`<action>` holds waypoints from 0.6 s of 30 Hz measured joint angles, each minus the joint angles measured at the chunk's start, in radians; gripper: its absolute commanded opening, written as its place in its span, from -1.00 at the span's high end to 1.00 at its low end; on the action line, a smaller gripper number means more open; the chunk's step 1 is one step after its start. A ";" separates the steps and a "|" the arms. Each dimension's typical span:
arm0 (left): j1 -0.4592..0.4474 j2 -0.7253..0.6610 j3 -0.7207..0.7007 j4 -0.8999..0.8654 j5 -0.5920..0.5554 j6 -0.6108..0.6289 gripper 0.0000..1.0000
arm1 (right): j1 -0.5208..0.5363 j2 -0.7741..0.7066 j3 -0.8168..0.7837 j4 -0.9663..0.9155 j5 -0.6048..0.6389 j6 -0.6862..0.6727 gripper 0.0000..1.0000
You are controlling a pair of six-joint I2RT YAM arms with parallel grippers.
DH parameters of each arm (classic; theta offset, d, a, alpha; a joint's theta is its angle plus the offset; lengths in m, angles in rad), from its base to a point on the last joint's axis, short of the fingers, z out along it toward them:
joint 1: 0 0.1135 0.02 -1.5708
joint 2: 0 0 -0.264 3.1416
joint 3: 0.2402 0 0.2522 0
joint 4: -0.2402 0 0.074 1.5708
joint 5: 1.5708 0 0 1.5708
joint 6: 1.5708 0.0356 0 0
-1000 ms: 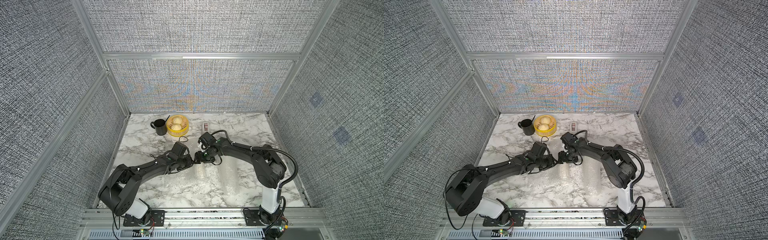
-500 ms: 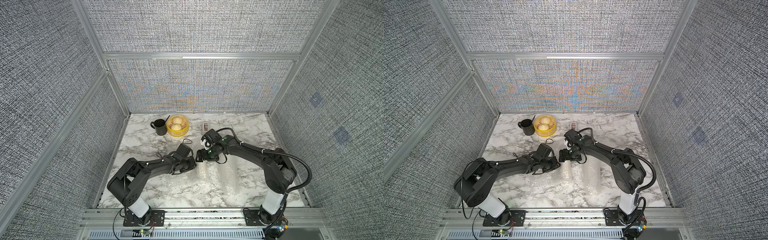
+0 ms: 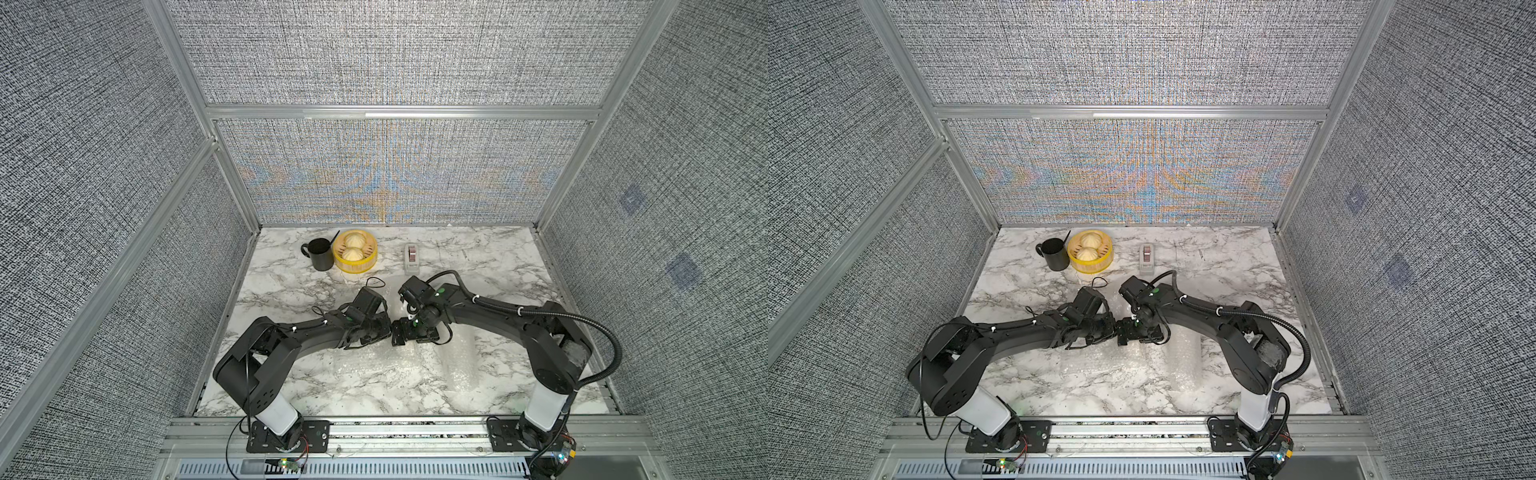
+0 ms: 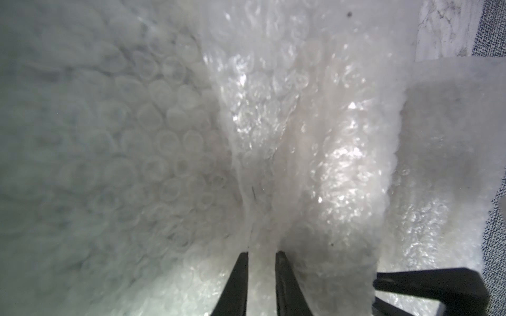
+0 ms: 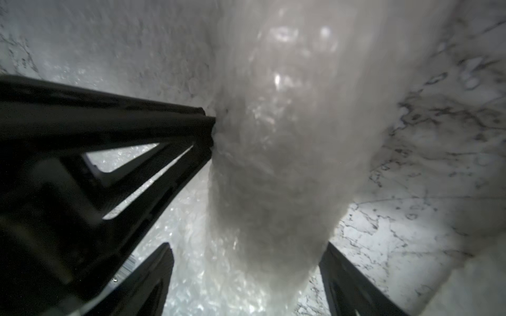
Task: Wrap vases in bubble wrap
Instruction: Wrap the vase in bubble wrap.
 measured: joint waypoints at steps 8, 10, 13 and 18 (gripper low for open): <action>-0.001 -0.039 0.048 -0.012 -0.017 0.012 0.30 | 0.009 0.011 -0.035 0.005 0.050 0.000 -0.49; 0.002 -0.039 0.075 -0.018 -0.026 0.012 0.15 | 0.010 0.003 -0.048 0.008 0.063 0.000 -0.48; 0.013 -0.004 0.157 -0.042 -0.041 0.024 -0.03 | 0.010 -0.009 -0.063 0.007 0.085 0.004 -0.47; 0.028 0.082 0.248 -0.064 -0.042 0.026 -0.25 | 0.008 -0.023 -0.076 0.014 0.105 0.005 -0.47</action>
